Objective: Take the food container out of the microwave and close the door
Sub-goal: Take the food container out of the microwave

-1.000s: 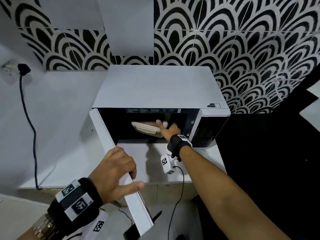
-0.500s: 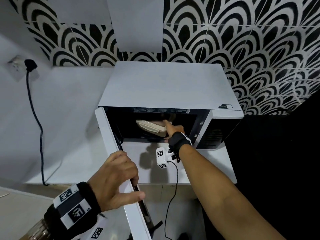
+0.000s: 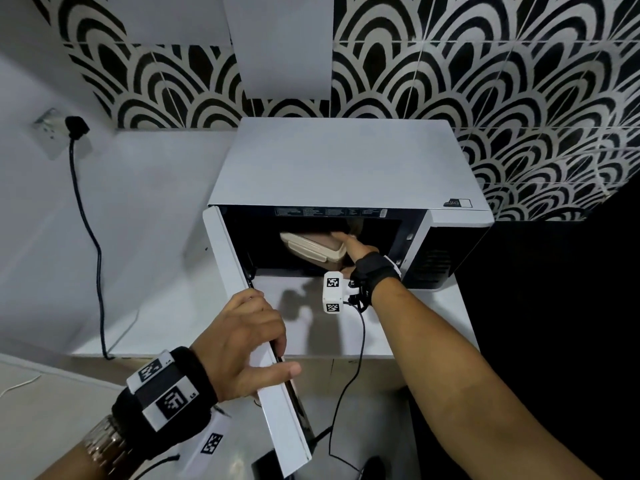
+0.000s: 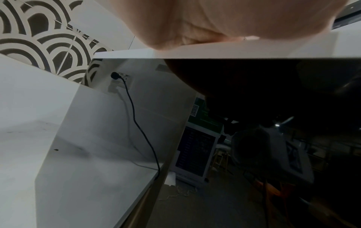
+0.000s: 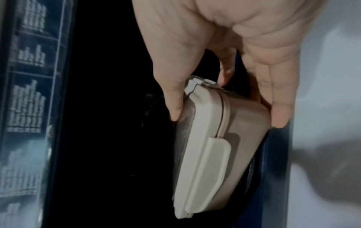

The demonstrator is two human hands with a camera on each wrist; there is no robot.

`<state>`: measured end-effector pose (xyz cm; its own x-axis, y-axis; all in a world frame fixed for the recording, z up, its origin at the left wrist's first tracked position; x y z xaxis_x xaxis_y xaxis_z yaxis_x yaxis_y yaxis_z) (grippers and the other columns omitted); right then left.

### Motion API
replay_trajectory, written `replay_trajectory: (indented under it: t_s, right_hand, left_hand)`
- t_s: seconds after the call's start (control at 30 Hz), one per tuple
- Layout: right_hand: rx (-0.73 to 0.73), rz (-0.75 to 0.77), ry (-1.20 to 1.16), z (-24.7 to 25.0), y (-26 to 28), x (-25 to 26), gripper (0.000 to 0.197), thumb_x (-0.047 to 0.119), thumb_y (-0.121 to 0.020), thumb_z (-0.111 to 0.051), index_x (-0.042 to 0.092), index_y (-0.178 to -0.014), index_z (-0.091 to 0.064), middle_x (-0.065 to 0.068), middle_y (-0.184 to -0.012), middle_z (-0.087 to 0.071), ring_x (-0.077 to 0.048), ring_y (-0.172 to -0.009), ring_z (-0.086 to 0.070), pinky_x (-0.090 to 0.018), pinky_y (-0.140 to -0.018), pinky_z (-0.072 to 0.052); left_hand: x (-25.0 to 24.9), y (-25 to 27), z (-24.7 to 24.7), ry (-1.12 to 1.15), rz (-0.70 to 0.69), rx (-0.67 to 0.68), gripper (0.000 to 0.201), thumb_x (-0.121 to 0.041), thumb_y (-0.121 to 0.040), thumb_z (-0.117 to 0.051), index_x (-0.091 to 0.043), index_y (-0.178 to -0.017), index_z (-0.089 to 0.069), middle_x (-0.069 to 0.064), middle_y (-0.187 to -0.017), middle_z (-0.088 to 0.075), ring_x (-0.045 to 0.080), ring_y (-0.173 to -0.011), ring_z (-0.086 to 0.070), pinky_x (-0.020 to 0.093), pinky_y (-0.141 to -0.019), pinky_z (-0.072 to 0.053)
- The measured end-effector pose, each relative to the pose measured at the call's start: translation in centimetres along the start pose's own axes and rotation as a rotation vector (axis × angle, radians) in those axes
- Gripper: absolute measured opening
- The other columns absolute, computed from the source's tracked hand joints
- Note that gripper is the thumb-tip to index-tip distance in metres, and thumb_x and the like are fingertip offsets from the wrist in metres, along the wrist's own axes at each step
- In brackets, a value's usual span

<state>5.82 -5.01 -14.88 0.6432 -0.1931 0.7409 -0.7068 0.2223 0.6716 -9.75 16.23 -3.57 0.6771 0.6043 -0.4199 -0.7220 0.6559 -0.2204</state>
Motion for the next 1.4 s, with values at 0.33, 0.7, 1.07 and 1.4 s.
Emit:
replay_trajectory:
  t_s: [0.33, 0.7, 1.07, 1.4]
  right_hand:
    - [0.020, -0.006, -0.182, 0.6, -0.7, -4.7, 0.081, 0.051, -0.071, -0.088, 0.004, -0.129, -0.057, -0.009, -0.123, -0.059, -0.028, -0.103, -0.061, -0.048, -0.088, -0.061]
    - [0.177, 0.041, -0.163, 1.7, 1.5, -7.3, 0.094, 0.051, -0.059, -0.090, 0.026, -0.141, -0.052, -0.007, -0.142, -0.056, -0.041, -0.119, -0.060, -0.045, -0.067, -0.062]
    - [0.292, 0.179, -0.088, 7.0, 9.8, -4.7, 0.044, 0.035, -0.090, -0.074, 0.034, -0.131, -0.062, -0.005, -0.132, -0.069, -0.031, -0.103, -0.070, -0.050, -0.070, -0.062]
    - [0.381, 0.341, -0.063, 10.2, 18.2, 2.6, 0.057, 0.043, -0.087, -0.073, 0.020, -0.138, -0.060, -0.015, -0.118, -0.072, -0.031, -0.088, -0.072, -0.040, -0.060, -0.059]
  left_hand:
    - [0.0, 0.1, -0.1, -0.030, -0.035, -0.017, 0.045, -0.066, -0.086, -0.052, -0.025, -0.070, -0.062, -0.017, -0.071, -0.058, 0.007, -0.076, -0.051, 0.027, -0.108, -0.027]
    - [0.0, 0.3, -0.2, -0.042, -0.050, -0.023, 0.045, -0.067, -0.088, -0.047, -0.028, -0.071, -0.061, -0.017, -0.071, -0.057, 0.007, -0.076, -0.051, 0.032, -0.110, -0.027]
    - [-0.5, -0.4, -0.6, -0.053, -0.088, 0.001, 0.046, -0.069, -0.090, -0.041, -0.031, -0.078, -0.064, -0.019, -0.082, -0.058, 0.010, -0.084, -0.052, 0.038, -0.103, -0.032]
    - [-1.3, -2.5, -1.1, -0.146, -0.032, 0.004, 0.059, -0.076, -0.088, -0.032, -0.029, -0.081, -0.067, -0.016, -0.085, -0.065, 0.011, -0.085, -0.054, 0.038, -0.101, -0.032]
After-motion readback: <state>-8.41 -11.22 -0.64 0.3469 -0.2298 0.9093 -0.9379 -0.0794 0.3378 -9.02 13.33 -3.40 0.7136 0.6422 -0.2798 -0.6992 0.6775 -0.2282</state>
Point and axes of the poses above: each hand's wrist, its own y-axis away from the middle knuckle, its own z-axis out of the back of the hand, x = y × z, the point moved 6 cm from there along -y, towards the middle knuckle
